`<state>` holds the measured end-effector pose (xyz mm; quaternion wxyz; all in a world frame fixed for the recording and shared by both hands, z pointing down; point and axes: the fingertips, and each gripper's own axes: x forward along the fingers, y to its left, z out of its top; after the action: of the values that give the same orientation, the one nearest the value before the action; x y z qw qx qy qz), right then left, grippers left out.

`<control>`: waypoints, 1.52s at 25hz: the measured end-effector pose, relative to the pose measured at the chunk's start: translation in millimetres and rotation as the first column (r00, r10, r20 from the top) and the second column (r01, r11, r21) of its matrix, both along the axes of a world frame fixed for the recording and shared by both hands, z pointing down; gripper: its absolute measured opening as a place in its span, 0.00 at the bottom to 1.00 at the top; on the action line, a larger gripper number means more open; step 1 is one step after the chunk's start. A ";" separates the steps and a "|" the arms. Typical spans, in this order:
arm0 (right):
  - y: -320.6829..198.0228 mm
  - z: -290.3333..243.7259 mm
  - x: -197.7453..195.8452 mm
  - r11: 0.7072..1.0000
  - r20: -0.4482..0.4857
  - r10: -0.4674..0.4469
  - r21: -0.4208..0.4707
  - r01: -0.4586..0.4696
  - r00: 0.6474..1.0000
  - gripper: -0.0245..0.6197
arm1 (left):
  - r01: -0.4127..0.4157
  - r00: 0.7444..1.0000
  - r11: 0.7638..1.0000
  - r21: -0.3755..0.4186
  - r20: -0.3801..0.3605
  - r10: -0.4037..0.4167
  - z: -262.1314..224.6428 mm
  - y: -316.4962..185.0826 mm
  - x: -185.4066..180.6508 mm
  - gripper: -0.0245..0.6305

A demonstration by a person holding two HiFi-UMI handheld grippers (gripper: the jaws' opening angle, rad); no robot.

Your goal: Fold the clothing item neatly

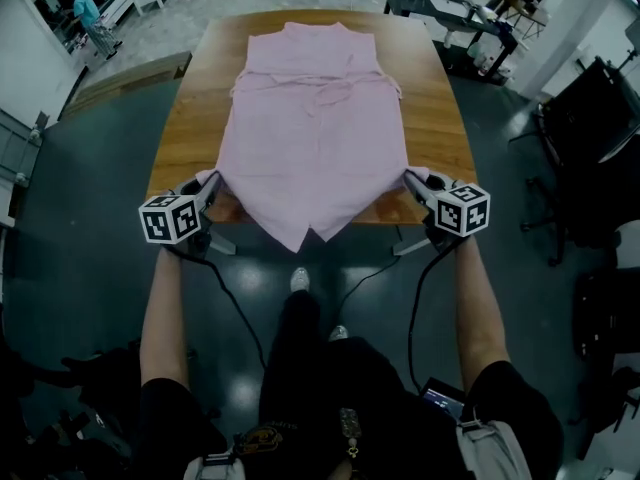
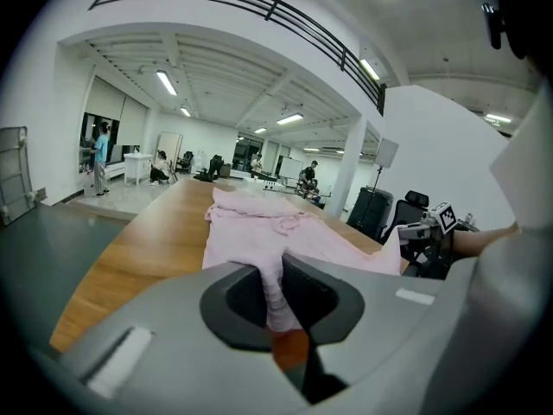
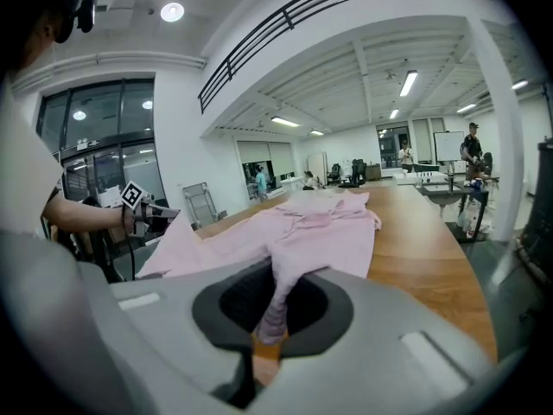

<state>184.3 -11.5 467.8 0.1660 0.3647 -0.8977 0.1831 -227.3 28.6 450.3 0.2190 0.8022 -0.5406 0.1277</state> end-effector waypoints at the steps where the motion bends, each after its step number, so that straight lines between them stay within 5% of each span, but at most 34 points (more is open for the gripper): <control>1: -13.9 -2.1 -0.9 1.000 0.003 0.013 0.000 -0.013 1.000 0.05 | -0.001 1.000 1.000 0.005 -0.009 0.001 -3.7 -17.5 -1.6 0.08; 7: -99.4 -3.2 -4.9 0.996 -0.016 0.085 -0.015 -0.086 0.996 0.05 | -0.005 1.000 0.999 -0.036 -0.008 0.005 -0.9 -122.9 -15.6 0.08; 14: -192.6 35.7 8.7 0.962 -0.094 0.234 -0.119 -0.245 0.968 0.05 | 0.013 0.999 0.977 -0.211 -0.033 -0.020 54.6 -227.9 -32.1 0.08; 19: -228.7 71.8 13.6 0.927 -0.183 0.293 -0.187 -0.326 0.938 0.05 | 0.040 0.997 0.936 -0.350 0.078 -0.014 105.9 -262.3 -44.0 0.09; 25: -243.9 107.6 18.5 0.884 -0.277 0.336 -0.238 -0.403 0.900 0.08 | 0.003 0.961 0.892 -0.452 0.249 0.122 138.5 -265.8 -46.0 0.18; 28: -246.0 121.4 20.1 0.870 -0.321 0.345 -0.244 -0.429 0.882 0.22 | -0.033 0.951 0.882 -0.470 0.256 0.172 141.1 -261.0 -45.9 0.27; 30: -247.0 123.4 23.4 0.862 -0.348 0.367 -0.221 -0.456 0.863 0.40 | -0.059 0.949 0.885 -0.462 0.249 0.193 135.9 -257.9 -48.2 0.35; 32: -248.1 115.4 29.1 0.855 -0.356 0.403 -0.180 -0.486 0.843 0.45 | -0.066 0.944 0.897 -0.437 0.265 0.198 126.1 -254.6 -55.0 0.54; 35: -245.5 88.5 35.8 0.858 -0.344 0.438 -0.117 -0.501 0.830 0.45 | -0.034 0.926 0.919 -0.393 0.333 0.177 107.8 -247.7 -71.2 0.55; 38: -238.4 57.5 20.3 0.896 -0.309 0.404 -0.056 -0.441 0.861 0.45 | -0.032 0.913 0.935 -0.352 0.371 0.170 89.5 -239.1 -68.8 0.54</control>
<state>204.6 -249.9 525.3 0.2736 0.5644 -0.7484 0.2156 -296.1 -210.5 539.8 0.2329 0.7372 -0.5006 0.3894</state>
